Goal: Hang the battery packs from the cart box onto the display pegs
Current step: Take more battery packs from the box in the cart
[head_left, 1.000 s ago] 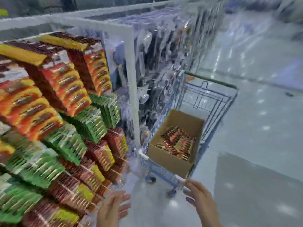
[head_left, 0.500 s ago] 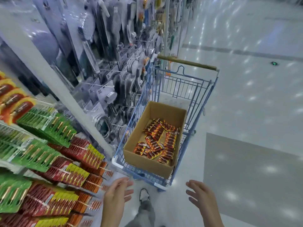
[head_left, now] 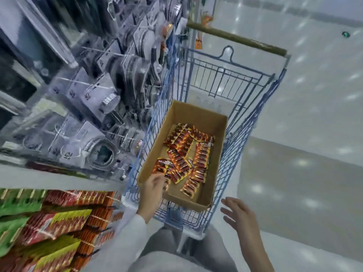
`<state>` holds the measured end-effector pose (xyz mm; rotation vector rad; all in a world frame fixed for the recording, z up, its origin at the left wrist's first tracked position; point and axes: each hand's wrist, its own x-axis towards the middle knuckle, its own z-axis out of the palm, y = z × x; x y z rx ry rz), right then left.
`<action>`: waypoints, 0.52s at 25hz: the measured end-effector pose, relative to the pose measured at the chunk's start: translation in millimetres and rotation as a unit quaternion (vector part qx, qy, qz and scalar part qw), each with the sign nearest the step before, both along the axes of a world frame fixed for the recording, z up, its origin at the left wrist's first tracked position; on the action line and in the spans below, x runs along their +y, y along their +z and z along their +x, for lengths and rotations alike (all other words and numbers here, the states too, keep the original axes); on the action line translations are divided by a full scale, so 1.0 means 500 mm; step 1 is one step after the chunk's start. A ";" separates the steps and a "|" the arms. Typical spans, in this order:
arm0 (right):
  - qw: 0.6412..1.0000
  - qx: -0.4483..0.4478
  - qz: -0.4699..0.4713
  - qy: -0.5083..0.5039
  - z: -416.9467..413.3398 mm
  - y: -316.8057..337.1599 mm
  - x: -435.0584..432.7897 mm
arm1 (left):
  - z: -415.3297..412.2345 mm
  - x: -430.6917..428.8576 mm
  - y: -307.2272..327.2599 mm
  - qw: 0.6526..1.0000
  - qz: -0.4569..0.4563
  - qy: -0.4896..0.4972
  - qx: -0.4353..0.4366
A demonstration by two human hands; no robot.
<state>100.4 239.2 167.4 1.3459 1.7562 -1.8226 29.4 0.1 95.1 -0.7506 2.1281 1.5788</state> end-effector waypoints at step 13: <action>0.993 -0.080 -0.053 0.061 -0.156 -0.163 0.034 | -0.215 0.018 -0.486 0.934 -0.219 0.046 -0.277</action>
